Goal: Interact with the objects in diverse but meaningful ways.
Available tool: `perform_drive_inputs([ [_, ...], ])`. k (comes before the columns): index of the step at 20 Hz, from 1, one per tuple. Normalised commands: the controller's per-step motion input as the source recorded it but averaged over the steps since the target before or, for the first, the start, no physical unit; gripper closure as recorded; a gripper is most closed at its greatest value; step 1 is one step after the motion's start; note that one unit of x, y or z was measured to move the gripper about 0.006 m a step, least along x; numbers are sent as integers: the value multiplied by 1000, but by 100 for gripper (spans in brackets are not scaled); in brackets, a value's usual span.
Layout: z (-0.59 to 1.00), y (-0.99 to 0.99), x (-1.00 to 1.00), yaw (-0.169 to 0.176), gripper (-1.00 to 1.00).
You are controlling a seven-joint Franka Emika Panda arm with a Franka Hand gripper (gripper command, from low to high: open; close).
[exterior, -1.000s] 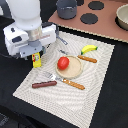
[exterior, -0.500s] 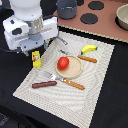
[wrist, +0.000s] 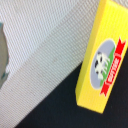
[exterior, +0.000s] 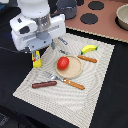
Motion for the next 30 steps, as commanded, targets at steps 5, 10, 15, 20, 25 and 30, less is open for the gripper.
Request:
perform_drive_inputs([
  [5, 294, -87, 823, -45, -100],
  [10, 404, -21, 781, -58, -100],
  [15, 415, 0, 777, -105, -100],
  [20, 173, 0, 561, -153, -100],
  [25, 41, 0, 581, -138, -100],
  [30, 0, 0, 632, -130, -100],
])
